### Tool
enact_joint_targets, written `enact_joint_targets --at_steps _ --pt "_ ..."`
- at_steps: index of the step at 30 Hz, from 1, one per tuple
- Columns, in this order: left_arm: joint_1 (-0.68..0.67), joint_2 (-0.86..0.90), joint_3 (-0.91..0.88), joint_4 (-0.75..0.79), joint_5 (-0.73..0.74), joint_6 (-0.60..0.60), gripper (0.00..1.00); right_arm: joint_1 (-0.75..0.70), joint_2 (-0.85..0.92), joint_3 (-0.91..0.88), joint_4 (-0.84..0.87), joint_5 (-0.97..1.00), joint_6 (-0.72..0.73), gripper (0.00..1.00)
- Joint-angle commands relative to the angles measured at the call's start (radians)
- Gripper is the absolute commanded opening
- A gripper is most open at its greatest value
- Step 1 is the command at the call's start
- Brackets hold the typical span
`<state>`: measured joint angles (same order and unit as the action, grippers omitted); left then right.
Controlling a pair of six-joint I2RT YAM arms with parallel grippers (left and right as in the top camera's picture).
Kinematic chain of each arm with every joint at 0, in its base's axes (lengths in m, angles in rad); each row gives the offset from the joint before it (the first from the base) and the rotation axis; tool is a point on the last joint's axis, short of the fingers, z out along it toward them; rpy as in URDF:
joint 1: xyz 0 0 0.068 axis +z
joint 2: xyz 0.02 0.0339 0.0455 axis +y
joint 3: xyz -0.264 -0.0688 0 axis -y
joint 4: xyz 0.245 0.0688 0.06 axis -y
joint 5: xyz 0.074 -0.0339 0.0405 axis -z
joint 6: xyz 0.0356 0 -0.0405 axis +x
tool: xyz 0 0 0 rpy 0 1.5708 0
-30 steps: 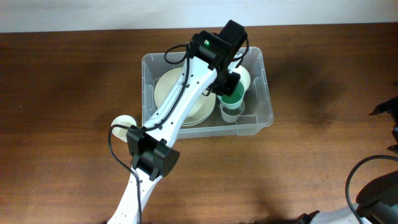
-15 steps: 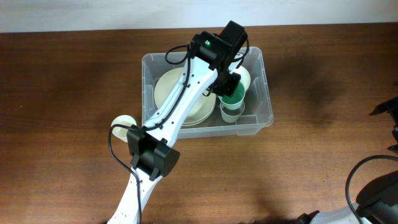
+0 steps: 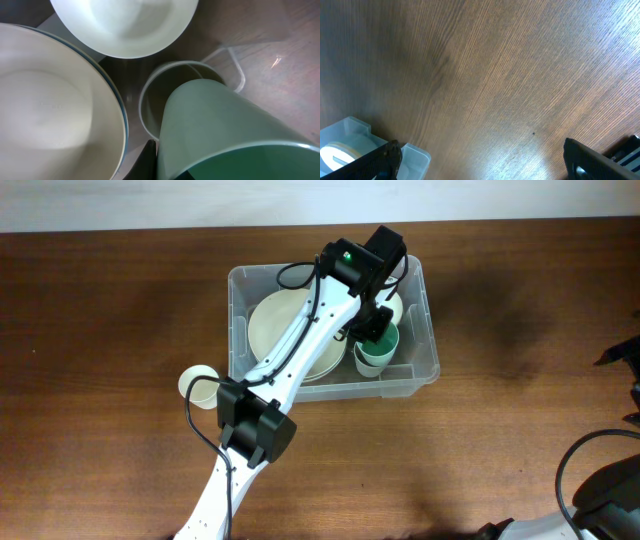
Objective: Pack container
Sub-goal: 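Lower the mint cup into the grey cup and release it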
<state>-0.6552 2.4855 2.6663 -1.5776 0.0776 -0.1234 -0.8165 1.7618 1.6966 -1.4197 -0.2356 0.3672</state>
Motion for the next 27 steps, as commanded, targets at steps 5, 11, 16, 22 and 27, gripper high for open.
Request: enact_joint_targets --at_steps 5,11,16,22,27 --pt "-0.002 0.006 -0.003 -0.002 0.008 0.005 0.06 -0.002 -0.003 -0.006 0.000 0.005 0.008 0.99" --pt "-0.001 0.006 -0.003 -0.008 0.004 0.005 0.20 -0.002 -0.003 -0.006 0.000 0.005 0.008 0.99" --pt "0.000 0.006 -0.002 0.010 -0.049 0.006 0.65 -0.002 -0.003 -0.006 0.000 0.004 0.008 0.99" --pt "0.028 0.005 0.071 -0.010 -0.061 0.006 0.99 -0.002 -0.003 -0.006 0.000 0.005 0.008 0.99" --pt "0.086 0.005 0.232 -0.090 -0.083 0.005 0.99 -0.002 -0.003 -0.006 0.000 0.005 0.008 0.99"
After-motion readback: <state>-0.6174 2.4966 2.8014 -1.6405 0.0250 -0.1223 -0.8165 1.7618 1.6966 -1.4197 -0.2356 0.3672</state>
